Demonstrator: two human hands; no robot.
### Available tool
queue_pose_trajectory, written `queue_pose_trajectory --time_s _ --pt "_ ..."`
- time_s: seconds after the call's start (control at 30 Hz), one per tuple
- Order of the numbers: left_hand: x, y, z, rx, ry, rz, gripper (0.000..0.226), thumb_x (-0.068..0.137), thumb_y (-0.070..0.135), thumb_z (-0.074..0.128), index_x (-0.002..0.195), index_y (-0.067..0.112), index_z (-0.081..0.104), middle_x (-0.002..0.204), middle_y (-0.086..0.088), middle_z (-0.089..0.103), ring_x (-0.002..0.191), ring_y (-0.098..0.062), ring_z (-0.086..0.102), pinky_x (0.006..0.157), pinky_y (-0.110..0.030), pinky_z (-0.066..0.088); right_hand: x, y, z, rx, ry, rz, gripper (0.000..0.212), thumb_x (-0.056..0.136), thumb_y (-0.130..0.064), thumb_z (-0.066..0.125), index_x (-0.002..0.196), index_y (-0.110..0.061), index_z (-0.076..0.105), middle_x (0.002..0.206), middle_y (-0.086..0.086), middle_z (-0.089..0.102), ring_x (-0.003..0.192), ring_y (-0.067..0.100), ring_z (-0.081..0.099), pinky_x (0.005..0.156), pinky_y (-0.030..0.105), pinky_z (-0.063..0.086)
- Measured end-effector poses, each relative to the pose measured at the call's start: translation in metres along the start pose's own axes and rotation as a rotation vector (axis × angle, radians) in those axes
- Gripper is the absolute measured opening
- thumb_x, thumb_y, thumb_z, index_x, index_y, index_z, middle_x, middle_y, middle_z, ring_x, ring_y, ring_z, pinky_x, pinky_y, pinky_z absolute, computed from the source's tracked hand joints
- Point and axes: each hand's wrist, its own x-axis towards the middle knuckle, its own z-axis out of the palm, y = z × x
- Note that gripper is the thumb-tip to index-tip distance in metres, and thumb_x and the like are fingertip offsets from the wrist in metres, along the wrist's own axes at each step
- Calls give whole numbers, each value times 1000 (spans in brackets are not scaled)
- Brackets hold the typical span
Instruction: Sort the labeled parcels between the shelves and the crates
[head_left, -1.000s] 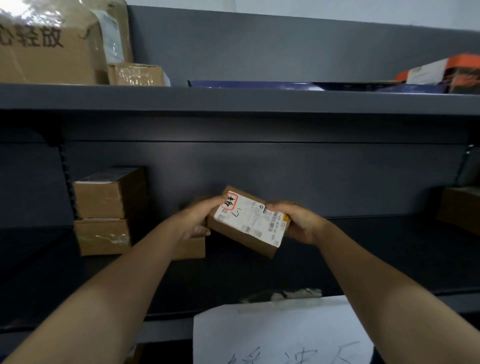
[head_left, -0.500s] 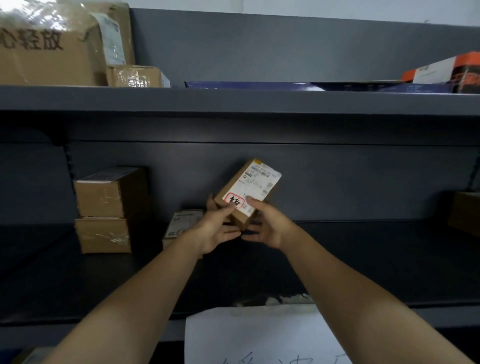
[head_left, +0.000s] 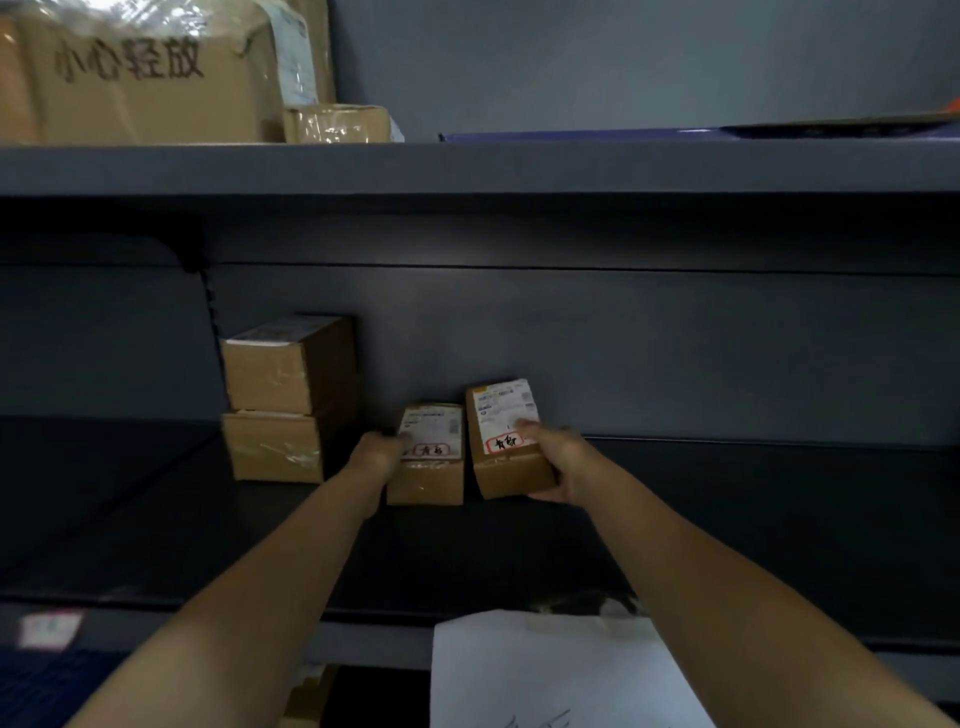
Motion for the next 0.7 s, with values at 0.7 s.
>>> queue_pose_trajectory --time_s 0.7 --pt "-170 69 201 -363 -646 285 61 87 19 62 138 37 36 126 0 58 114 -21 55 88 -41 48 -129 13 -241 342 305 -320 28 90 -26 66 114 -21 54 112 5 66 100 22 64 74 42 57"
